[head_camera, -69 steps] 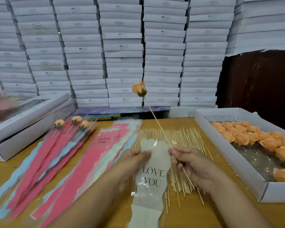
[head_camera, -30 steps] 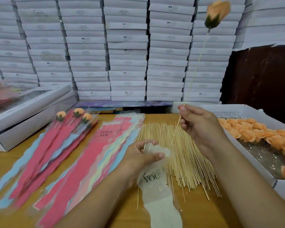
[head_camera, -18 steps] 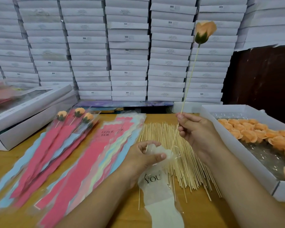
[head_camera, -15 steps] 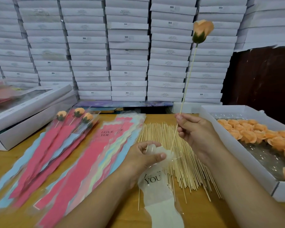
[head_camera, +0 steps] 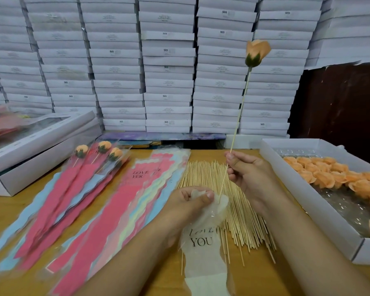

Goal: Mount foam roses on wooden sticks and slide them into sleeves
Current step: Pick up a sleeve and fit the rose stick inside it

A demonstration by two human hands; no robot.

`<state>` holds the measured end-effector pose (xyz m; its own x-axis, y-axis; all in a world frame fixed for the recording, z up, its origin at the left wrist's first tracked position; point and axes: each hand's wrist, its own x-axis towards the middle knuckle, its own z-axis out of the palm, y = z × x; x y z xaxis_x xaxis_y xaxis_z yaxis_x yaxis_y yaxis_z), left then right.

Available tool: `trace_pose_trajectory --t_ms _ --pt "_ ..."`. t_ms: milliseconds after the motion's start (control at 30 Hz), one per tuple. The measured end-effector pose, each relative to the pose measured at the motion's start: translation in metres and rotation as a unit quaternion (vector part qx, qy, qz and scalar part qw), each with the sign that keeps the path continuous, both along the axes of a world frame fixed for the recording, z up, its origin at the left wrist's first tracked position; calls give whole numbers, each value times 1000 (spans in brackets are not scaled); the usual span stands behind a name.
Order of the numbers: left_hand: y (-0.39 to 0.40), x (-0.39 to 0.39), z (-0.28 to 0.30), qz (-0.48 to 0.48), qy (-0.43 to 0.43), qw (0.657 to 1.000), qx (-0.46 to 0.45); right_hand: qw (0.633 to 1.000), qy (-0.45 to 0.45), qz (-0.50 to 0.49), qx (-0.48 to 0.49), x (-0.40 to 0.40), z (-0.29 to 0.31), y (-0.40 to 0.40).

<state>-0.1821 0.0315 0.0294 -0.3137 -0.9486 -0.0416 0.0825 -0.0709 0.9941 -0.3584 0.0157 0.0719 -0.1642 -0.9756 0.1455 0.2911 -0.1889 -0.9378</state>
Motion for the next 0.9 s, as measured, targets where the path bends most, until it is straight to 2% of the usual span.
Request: trace_pose_trajectory --t_ms 167,233,367,467,533,633,767,900 --pt "1 -2 1 7 26 1000 5 1000 -1 18 7 4 -4 4" --pt "1 -2 1 2 30 1000 5 999 32 16 16 7 -7 6" --pt "-1 0 -4 -17 61 998 -3 986 161 9 30 11 -12 11" --pt "-3 2 -7 -35 67 997 9 982 188 25 24 10 -11 10" --pt "-3 2 -8 -49 63 997 14 986 164 22 13 8 -6 7" --pt "-3 1 -8 -68 45 997 12 993 108 -32 -20 4 3 0" --pt "-3 -1 -10 -70 50 996 20 963 207 -156 -78 1 1 -8" --pt "-2 -1 -9 -69 51 996 27 960 231 -127 -91 3 -6 -7"
